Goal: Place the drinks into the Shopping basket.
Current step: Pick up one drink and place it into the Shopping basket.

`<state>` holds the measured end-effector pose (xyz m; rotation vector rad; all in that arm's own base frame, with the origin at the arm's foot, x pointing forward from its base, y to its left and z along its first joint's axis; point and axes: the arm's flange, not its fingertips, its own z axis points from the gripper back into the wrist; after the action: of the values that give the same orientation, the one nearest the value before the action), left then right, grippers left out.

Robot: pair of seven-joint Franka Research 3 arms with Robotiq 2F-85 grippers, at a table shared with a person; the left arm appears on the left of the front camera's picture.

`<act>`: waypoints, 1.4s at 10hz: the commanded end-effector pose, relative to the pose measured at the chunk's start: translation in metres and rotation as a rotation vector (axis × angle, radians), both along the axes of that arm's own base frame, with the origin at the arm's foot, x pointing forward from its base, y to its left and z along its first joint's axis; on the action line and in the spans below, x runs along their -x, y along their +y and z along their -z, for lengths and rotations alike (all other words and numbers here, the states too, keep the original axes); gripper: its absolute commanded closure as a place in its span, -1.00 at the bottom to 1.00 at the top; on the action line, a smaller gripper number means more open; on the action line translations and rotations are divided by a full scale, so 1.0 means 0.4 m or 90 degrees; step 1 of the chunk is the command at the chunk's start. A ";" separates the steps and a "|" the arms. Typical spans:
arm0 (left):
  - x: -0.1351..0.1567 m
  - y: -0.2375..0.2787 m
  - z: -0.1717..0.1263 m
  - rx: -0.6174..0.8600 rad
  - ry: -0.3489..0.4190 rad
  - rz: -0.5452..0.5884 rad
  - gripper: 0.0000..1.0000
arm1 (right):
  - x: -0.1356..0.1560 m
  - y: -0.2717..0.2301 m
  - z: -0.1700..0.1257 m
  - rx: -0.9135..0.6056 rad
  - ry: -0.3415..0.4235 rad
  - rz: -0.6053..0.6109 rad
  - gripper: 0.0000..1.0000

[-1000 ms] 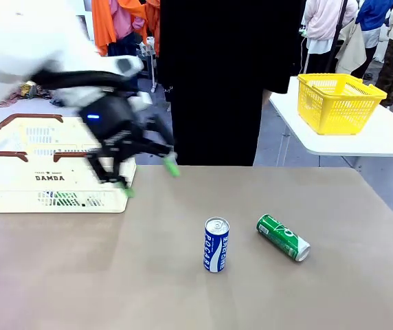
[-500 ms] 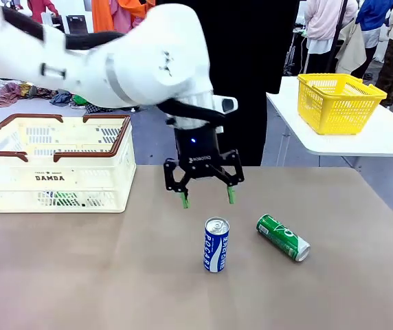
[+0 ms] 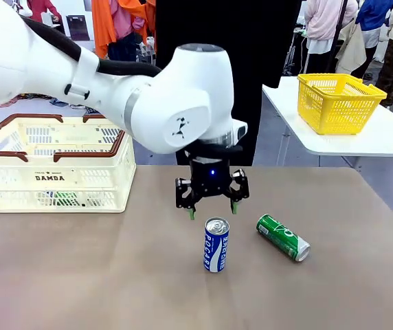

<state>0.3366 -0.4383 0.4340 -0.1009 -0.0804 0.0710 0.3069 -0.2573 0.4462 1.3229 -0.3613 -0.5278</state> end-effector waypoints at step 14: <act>-0.012 -0.047 0.161 -0.024 0.074 0.055 1.00 | 0.003 0.004 -0.003 0.002 -0.005 0.001 -1.00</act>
<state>0.3387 -0.4567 0.3689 -0.0585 0.0008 0.0127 0.3069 -0.2573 0.4462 1.3229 -0.3613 -0.5278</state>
